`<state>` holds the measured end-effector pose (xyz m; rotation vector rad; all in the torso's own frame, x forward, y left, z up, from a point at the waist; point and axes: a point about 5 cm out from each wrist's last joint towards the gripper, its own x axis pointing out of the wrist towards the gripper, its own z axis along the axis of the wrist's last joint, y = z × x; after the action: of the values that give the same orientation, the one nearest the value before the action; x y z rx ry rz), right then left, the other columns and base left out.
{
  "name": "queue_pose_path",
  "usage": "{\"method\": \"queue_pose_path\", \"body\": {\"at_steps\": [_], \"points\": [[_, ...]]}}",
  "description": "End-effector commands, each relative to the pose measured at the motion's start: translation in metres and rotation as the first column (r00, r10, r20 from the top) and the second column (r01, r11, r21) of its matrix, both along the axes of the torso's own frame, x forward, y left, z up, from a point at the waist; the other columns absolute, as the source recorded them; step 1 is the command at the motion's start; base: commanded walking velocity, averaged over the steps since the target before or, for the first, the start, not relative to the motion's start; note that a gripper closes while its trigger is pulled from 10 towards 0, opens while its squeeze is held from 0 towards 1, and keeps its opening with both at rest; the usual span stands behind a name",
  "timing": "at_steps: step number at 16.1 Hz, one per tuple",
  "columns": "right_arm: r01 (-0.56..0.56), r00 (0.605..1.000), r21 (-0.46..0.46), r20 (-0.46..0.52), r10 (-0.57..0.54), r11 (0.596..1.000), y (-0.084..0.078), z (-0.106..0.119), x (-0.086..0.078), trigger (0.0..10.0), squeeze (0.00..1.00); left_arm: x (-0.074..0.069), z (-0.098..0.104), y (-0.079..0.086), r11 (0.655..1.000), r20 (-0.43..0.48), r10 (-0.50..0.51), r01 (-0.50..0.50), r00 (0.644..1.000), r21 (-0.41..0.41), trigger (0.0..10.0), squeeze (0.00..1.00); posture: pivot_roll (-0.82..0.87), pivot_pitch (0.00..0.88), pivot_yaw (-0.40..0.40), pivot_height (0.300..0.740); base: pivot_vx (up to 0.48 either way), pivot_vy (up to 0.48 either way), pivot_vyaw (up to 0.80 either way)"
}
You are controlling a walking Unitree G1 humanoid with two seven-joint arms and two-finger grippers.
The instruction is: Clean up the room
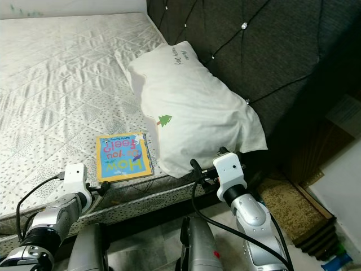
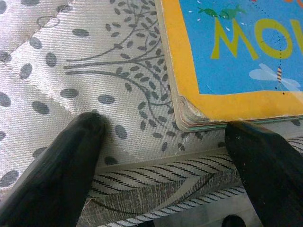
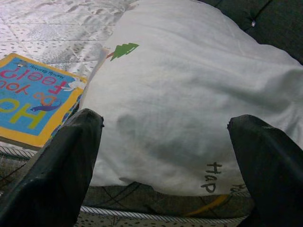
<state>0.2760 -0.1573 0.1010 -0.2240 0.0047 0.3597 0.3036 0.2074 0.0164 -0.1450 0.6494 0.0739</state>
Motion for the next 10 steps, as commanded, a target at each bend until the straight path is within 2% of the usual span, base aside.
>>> {"method": "queue_pose_path", "body": {"at_steps": [1, 5, 8, 10], "points": [[-0.009, 1.000, -0.009, 0.001, 0.009, 1.000, 0.000, 0.000, -0.001, 10.0, 0.00, 0.002, 0.002, -0.001, 1.000, 0.015, 0.002, -0.002, 1.000, 0.000, 10.0, 0.00, -0.08, 0.091, -0.076, 0.571, 0.000, 0.000, 0.00], [-0.011, 1.000, -0.007, 0.006, 0.011, 1.000, 0.001, 0.000, 0.001, 10.0, 0.00, 0.003, 0.007, -0.014, 0.999, 0.058, -0.027, 0.028, 0.998, -0.019, 10.0, 0.00, -0.07, 0.080, -0.076, 0.571, 0.000, 0.000, 0.00], [-0.012, 1.000, -0.002, 0.014, 0.012, 1.000, 0.004, 0.001, 0.004, 10.0, 0.00, 0.001, 0.014, -0.035, 0.994, 0.111, -0.099, 0.102, 0.989, -0.027, 10.0, 0.00, -0.05, 0.066, -0.067, 0.571, 0.000, 0.000, 0.00], [-0.009, 1.000, 0.002, 0.020, 0.009, 1.000, 0.004, 0.001, 0.005, 10.0, 0.00, -0.003, 0.023, -0.044, 0.992, 0.154, -0.117, 0.122, 0.981, -0.023, 10.0, 0.00, -0.04, 0.061, -0.064, 0.571, 0.000, 0.000, 0.00]]}}
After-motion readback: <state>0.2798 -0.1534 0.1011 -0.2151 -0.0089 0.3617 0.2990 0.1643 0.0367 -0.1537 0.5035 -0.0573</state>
